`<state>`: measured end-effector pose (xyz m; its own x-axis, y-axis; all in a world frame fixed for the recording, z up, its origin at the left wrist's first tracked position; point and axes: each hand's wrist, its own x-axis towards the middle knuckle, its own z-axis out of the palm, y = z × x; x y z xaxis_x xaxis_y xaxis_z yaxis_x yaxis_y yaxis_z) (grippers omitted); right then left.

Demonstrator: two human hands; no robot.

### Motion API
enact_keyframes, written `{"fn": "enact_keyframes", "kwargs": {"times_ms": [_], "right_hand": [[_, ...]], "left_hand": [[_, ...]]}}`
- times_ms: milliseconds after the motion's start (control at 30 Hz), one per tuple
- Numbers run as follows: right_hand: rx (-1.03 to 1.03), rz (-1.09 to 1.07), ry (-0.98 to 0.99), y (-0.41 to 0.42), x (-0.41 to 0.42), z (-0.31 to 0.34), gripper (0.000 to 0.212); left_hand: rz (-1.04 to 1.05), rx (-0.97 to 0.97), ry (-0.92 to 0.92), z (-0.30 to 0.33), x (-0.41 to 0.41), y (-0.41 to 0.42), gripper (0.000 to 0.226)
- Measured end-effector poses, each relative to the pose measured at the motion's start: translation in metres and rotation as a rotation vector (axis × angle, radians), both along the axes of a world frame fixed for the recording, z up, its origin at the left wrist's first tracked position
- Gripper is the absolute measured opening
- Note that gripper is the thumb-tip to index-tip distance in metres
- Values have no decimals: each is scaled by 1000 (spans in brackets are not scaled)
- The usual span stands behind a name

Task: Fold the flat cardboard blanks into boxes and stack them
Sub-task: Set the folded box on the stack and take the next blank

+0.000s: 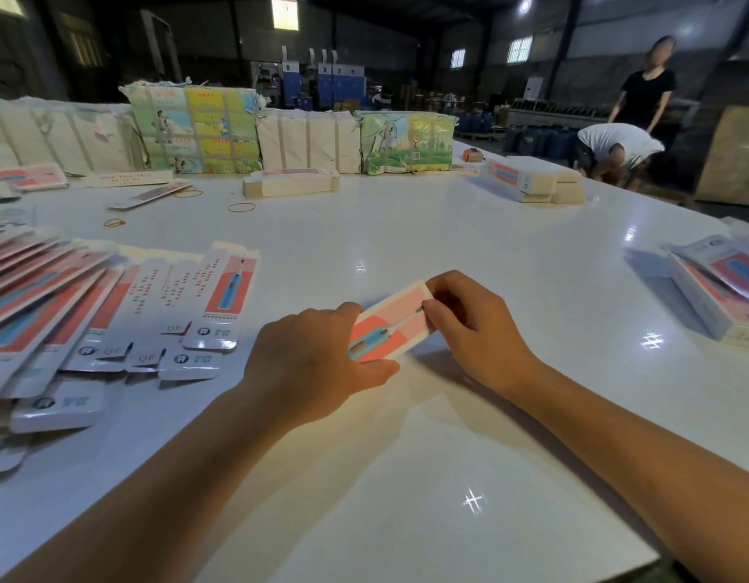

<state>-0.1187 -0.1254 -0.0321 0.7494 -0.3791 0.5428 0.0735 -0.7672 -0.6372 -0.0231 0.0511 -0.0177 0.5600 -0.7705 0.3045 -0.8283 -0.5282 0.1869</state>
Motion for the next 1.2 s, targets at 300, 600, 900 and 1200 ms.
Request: {"fn": "enact_keyframes", "kwargs": {"times_ms": [300,600,900,1200], "right_hand": [[968,178,50,-6,8,9,68],[-243,-99,83,7,0,0,27],[746,195,-119,5,4,12,51],[793,201,-124,-1,3,11,51]], "left_hand": [[-23,-87,124,2,1,0,73],[-28,-101,101,1,-7,-6,65],[-49,-146,25,1,-6,-3,68],[-67,-136,-36,2,-7,-3,69]]}}
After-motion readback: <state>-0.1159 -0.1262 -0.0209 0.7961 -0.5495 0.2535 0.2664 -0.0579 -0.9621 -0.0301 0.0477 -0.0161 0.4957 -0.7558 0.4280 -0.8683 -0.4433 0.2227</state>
